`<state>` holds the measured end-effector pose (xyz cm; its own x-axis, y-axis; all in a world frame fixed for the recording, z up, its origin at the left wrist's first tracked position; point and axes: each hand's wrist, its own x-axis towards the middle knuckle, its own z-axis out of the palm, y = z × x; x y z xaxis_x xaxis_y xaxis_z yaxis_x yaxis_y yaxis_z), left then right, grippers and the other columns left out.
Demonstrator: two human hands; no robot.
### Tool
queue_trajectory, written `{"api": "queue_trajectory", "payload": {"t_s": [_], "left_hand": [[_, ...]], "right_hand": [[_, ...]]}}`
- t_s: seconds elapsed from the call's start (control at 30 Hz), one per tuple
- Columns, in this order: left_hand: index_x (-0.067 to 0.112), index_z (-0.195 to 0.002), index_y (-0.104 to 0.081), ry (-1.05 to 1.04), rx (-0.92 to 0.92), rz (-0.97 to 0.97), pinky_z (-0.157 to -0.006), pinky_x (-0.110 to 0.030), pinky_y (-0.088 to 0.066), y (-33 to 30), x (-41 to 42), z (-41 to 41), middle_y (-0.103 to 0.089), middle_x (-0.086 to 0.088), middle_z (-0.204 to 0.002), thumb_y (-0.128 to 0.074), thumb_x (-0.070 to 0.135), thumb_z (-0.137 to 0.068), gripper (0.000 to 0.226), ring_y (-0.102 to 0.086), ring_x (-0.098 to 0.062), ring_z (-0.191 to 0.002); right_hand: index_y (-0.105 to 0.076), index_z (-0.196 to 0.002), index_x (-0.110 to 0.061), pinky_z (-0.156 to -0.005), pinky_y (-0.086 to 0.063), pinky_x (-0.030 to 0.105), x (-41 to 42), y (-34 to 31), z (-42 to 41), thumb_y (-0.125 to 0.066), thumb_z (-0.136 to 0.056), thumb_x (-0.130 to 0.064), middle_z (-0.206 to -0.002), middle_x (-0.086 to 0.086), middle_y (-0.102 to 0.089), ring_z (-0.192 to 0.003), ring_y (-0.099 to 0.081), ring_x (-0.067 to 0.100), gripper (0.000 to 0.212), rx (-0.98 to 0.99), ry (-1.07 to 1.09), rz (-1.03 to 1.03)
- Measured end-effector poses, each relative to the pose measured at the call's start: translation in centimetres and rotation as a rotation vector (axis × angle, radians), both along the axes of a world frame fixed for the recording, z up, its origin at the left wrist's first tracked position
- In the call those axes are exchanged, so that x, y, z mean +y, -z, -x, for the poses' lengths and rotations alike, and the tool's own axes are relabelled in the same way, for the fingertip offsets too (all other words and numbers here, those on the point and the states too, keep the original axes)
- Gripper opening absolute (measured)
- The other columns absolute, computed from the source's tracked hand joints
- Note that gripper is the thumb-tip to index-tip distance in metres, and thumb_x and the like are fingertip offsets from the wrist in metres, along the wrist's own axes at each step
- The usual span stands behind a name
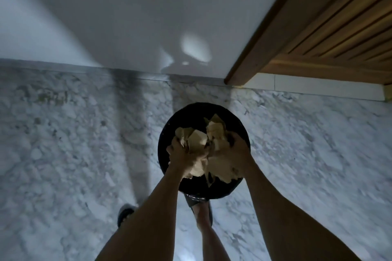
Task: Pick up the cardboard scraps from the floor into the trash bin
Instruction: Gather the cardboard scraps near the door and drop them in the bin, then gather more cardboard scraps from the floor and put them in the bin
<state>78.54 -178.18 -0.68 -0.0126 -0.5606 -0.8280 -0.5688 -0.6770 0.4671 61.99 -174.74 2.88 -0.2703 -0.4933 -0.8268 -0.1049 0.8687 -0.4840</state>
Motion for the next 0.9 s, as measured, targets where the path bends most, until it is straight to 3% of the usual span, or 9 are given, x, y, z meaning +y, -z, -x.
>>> {"api": "queue_trajectory", "payload": {"t_s": [0.1, 0.27, 0.4, 0.47, 0.53, 0.6, 0.67, 0.77, 0.9], "left_hand": [[0.022, -0.158, -0.009, 0.027, 0.018, -0.101, -0.115, -0.047, -0.033, 0.1, 1.1, -0.9, -0.013, -0.012, -0.157, -0.085, 0.051, -0.069, 0.121, -0.023, -0.034, -0.145], [0.034, -0.157, -0.016, -0.224, 0.293, -0.181, -0.108, -0.045, -0.04, -1.2, 1.7, -2.9, -0.045, 0.001, -0.151, -0.065, 0.053, -0.089, 0.086, -0.049, -0.026, -0.134], [0.033, -0.148, -0.04, -0.404, 0.497, -0.214, -0.103, -0.047, -0.048, -2.8, 2.5, -4.4, -0.054, 0.004, -0.142, -0.052, 0.066, -0.09, 0.068, -0.061, -0.019, -0.118], [0.027, -0.135, -0.054, -0.487, 0.55, -0.209, -0.091, -0.039, -0.054, -4.3, 2.9, -5.2, -0.059, 0.002, -0.133, -0.05, 0.065, -0.092, 0.057, -0.062, -0.018, -0.112], [0.03, -0.134, -0.05, -0.551, 0.559, -0.186, -0.093, -0.036, -0.048, -5.5, 3.7, -6.5, -0.055, 0.0, -0.135, -0.046, 0.062, -0.095, 0.05, -0.056, -0.021, -0.121], [0.027, -0.148, -0.04, -0.603, 0.547, -0.151, -0.106, -0.039, -0.04, -6.5, 4.8, -8.2, -0.046, -0.003, -0.149, -0.044, 0.062, -0.096, 0.062, -0.045, -0.025, -0.136], [0.026, -0.146, -0.041, -0.675, 0.513, -0.109, -0.108, -0.04, -0.037, -7.1, 6.4, -10.4, -0.043, -0.003, -0.152, -0.044, 0.058, -0.099, 0.058, -0.045, -0.024, -0.134], [0.022, -0.153, -0.034, -0.847, 0.452, -0.062, -0.107, -0.042, -0.038, -7.3, 9.4, -14.5, -0.041, -0.004, -0.153, -0.049, 0.057, -0.097, 0.068, -0.044, -0.024, -0.135], [0.022, -0.157, -0.026, -1.141, 0.421, -0.012, -0.112, -0.043, -0.037, -7.1, 15.5, -20.3, -0.045, -0.004, -0.148, -0.055, 0.058, -0.094, 0.078, -0.046, -0.022, -0.13]], "right_hand": [[-0.033, -0.151, -0.012, -0.105, -0.045, 0.042, 0.5, 0.2, -0.7, -0.081, -0.074, 0.006, -0.144, 0.008, -0.047, -0.129, -0.05, 0.029, 0.093, -0.074, 0.049, -0.006], [-0.025, -0.156, -0.028, -0.093, -0.048, 0.039, 0.4, -1.3, -1.7, -0.07, -0.088, -0.002, -0.152, -0.001, -0.036, -0.127, -0.049, 0.028, 0.085, -0.109, 0.138, -0.028], [-0.026, -0.155, -0.034, -0.099, -0.052, 0.051, 0.2, -3.1, -3.5, -0.068, -0.093, -0.014, -0.163, -0.003, -0.023, -0.136, -0.042, 0.027, 0.077, -0.119, 0.217, 0.005], [-0.028, -0.155, -0.033, -0.1, -0.051, 0.052, 0.6, -3.8, -4.5, -0.067, -0.095, -0.021, -0.162, -0.003, -0.024, -0.138, -0.041, 0.027, 0.072, -0.103, 0.189, 0.031], [-0.028, -0.155, -0.03, -0.102, -0.048, 0.051, 1.2, -4.5, -6.1, -0.065, -0.096, -0.024, -0.158, -0.003, -0.031, -0.13, -0.045, 0.023, 0.069, -0.095, 0.151, 0.061], [-0.033, -0.153, -0.027, -0.097, -0.048, 0.046, 1.8, -5.2, -8.1, -0.063, -0.097, -0.025, -0.144, -0.002, -0.044, -0.118, -0.049, 0.02, 0.064, -0.088, 0.06, 0.097], [-0.04, -0.148, -0.023, -0.097, -0.047, 0.042, 2.2, -5.4, -10.7, -0.066, -0.095, -0.024, -0.132, -0.001, -0.052, -0.12, -0.053, 0.023, 0.059, -0.059, -0.085, 0.116], [-0.04, -0.149, -0.014, -0.109, -0.042, 0.039, 2.9, -5.0, -15.5, -0.072, -0.09, -0.022, -0.145, 0.007, -0.048, -0.132, -0.049, 0.024, 0.068, -0.059, -0.29, 0.113], [-0.034, -0.153, -0.017, -0.105, -0.041, 0.035, 4.5, -4.7, -23.5, -0.073, -0.089, -0.024, -0.156, 0.011, -0.038, -0.138, -0.044, 0.025, 0.076, -0.134, -0.675, 0.064]]}}
